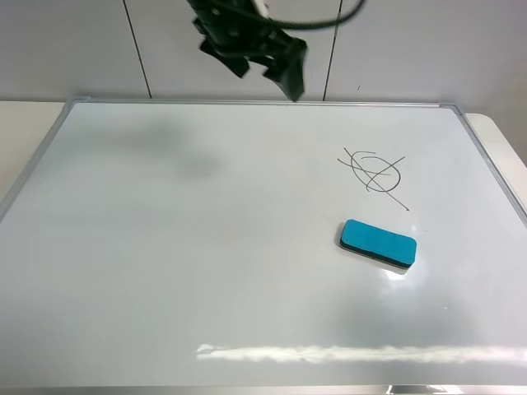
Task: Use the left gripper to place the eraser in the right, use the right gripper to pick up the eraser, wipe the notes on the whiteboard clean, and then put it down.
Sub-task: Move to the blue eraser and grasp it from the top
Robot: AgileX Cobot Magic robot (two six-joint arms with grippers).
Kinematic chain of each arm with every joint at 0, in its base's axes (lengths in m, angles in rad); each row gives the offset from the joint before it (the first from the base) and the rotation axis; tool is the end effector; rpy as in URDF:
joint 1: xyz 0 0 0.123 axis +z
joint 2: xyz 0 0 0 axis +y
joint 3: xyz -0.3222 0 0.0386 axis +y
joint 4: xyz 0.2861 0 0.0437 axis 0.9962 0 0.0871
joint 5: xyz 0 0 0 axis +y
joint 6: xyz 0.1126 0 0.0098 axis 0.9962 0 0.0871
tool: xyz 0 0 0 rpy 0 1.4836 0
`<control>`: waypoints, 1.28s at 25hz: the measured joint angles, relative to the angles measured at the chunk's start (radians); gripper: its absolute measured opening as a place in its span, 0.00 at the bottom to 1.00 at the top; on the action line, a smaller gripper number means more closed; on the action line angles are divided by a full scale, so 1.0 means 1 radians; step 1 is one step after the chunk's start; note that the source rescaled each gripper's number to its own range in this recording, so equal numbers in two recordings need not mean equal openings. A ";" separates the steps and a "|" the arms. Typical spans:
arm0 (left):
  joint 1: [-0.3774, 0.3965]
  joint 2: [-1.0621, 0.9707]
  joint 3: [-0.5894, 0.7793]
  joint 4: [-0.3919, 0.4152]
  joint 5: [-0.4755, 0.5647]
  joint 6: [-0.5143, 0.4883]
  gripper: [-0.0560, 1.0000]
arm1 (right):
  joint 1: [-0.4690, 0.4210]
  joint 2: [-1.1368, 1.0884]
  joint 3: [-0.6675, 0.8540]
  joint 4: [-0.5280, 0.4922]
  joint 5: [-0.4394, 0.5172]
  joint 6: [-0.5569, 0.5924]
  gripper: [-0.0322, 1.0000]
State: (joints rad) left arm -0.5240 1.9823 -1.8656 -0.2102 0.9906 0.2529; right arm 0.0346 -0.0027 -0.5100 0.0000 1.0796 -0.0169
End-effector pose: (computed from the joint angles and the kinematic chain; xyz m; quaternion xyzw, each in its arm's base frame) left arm 0.4340 -0.2736 0.3187 0.3333 0.8976 -0.1357 0.2544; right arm 0.0058 0.0002 0.2870 -0.0220 0.8546 0.0046 0.5189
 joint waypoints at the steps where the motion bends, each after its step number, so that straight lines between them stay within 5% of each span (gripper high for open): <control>1: 0.040 -0.023 0.000 0.000 0.028 -0.010 1.00 | 0.000 0.000 0.000 0.000 0.000 0.000 1.00; 8: 0.340 -0.188 0.000 -0.002 0.192 -0.018 1.00 | 0.000 0.000 0.000 0.000 0.000 0.000 1.00; 17: 0.734 -0.528 0.146 0.000 0.211 -0.056 1.00 | 0.000 0.000 0.000 0.000 0.000 0.000 1.00; 32: 0.653 -1.346 0.533 0.130 0.072 -0.060 1.00 | 0.000 0.000 0.000 0.000 0.000 0.000 1.00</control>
State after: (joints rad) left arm 0.1289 0.6364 -1.3322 -0.0799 1.0626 0.1931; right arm 0.0346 -0.0027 -0.5100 0.0000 1.0796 -0.0169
